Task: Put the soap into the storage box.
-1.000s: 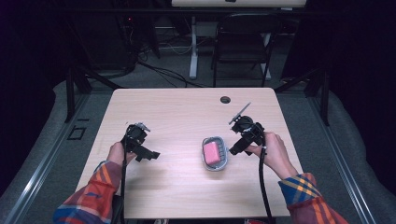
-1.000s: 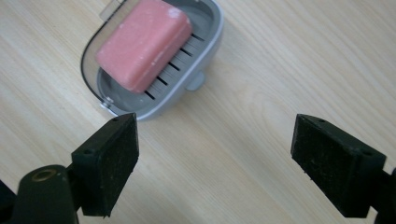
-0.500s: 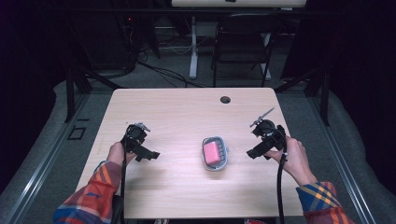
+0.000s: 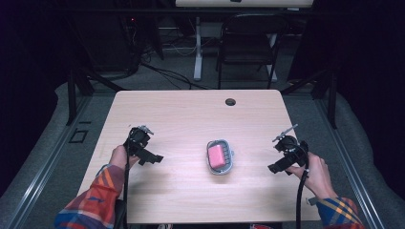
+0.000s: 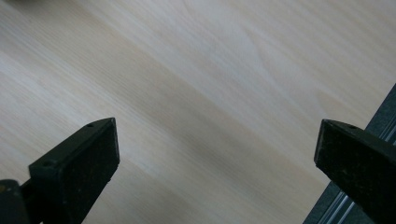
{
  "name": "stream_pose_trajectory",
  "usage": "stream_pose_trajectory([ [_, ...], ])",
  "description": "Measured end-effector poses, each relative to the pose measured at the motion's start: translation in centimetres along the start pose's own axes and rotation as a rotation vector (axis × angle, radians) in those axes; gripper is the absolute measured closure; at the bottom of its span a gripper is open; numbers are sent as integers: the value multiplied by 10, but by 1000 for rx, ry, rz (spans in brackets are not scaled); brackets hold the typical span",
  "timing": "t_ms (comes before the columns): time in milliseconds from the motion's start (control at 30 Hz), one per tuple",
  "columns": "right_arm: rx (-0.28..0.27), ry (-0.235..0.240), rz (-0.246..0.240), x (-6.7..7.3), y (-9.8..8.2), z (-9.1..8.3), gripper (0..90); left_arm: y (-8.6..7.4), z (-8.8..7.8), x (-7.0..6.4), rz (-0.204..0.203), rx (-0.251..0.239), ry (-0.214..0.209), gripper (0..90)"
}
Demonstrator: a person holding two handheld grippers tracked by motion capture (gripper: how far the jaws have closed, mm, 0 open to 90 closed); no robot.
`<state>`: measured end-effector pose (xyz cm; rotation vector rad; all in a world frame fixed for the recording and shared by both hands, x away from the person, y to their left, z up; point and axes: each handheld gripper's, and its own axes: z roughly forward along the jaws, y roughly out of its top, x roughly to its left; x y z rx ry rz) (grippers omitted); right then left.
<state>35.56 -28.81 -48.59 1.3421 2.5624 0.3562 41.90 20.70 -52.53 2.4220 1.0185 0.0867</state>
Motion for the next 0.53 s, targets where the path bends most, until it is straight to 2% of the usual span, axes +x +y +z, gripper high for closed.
stream_pose_trajectory([
  [33, 14, 1, 4, -3, -9, 7, 0, 0, 0, 0, 1, 1, 1, 0],
  [100, 23, 4, 10, -4, -12, 9, 0, 0, 0, 0, 1, 3, 1, 0],
  [133, 34, 5, 7, -7, -22, 15, 0, 0, 1, 0, 3, 5, -1, 0],
  [267, 55, 15, 16, -8, -33, 26, 0, 0, 1, 0, 2, 5, -3, 0],
  [300, 61, 14, 15, -7, -34, 28, 0, 0, 1, 0, 3, 7, -2, 0],
  [400, 117, -1, -34, -4, -34, 33, 1, 0, 1, 0, 6, 9, -4, 0],
  [467, 116, 9, -32, -2, -32, 38, 17, 0, 1, 0, 6, 10, -4, 0],
  [500, 92, 15, -16, 0, -33, 41, 18, 0, 2, 0, 3, 9, -6, 0],
  [533, 92, 15, -16, 0, -33, 41, 18, 0, 2, 0, 3, 9, -6, 0],
])
